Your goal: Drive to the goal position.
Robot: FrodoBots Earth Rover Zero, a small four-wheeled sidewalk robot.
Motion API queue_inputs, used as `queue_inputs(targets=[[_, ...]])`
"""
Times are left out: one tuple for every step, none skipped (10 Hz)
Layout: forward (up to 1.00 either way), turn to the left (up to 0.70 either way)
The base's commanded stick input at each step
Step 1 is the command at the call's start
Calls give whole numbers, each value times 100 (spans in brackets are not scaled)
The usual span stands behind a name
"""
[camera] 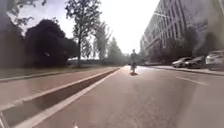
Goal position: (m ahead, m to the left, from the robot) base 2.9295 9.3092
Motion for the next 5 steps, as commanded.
queue_inputs(targets=[[45,0],[45,0],[34,0],[20,0],[6,0]])
